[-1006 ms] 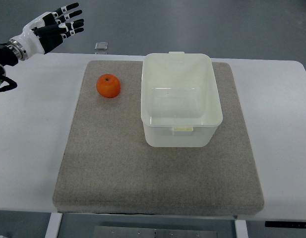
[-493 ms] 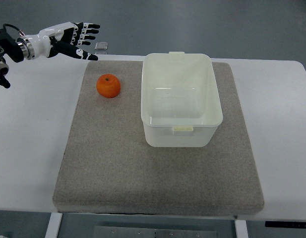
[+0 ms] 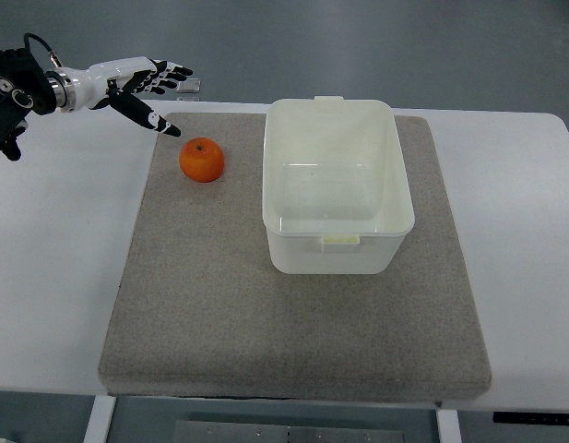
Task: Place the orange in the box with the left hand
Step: 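Reach the left hand toward the orange beside the box, then close the left hand fingers around the orange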
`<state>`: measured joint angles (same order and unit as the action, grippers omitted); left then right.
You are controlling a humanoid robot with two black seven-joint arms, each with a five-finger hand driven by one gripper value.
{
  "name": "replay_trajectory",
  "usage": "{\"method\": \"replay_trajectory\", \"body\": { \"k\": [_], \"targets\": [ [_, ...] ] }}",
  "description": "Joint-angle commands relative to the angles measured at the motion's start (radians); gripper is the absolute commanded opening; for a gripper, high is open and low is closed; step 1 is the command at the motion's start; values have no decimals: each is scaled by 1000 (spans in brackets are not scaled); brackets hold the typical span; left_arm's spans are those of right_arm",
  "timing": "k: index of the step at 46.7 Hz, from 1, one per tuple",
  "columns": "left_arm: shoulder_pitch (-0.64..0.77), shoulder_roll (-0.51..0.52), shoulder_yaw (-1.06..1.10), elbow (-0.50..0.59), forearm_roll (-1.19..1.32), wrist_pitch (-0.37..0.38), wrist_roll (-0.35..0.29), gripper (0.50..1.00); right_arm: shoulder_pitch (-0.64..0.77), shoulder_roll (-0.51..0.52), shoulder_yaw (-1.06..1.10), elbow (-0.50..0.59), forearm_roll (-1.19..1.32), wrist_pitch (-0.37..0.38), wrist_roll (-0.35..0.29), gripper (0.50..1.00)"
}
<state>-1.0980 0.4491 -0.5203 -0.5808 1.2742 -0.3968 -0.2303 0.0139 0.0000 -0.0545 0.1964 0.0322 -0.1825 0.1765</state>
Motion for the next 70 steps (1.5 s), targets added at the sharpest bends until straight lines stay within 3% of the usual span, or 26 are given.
{"method": "replay_trajectory", "body": {
  "k": [1, 17, 42, 50, 53, 58, 61, 64, 70],
  "targets": [
    [3, -1, 20, -28, 83, 45, -9, 992, 0, 0, -1, 0, 0, 0, 0, 926],
    [7, -18, 48, -85, 333, 44, -10, 992, 0, 0, 1, 0, 0, 0, 0, 926],
    [20, -81, 88, -80, 450, 52, -1, 988, 0, 0, -1, 0, 0, 0, 1, 926],
    [20, -89, 88, -80, 452, 55, 2, 964, 0, 0, -1, 0, 0, 0, 0, 926],
    [20, -89, 88, -80, 452, 55, 2, 905, 0, 0, -1, 0, 0, 0, 0, 926],
    [20, -87, 88, -82, 467, 55, 3, 752, 0, 0, -1, 0, 0, 0, 1, 926],
    [20, -87, 88, -82, 478, 53, 3, 613, 0, 0, -1, 0, 0, 0, 0, 926],
    [20, -87, 89, -83, 488, 53, 3, 512, 0, 0, -1, 0, 0, 0, 1, 926],
    [15, -87, 86, -85, 491, 55, 5, 500, 0, 0, -1, 0, 0, 0, 0, 926]
  ]
}}
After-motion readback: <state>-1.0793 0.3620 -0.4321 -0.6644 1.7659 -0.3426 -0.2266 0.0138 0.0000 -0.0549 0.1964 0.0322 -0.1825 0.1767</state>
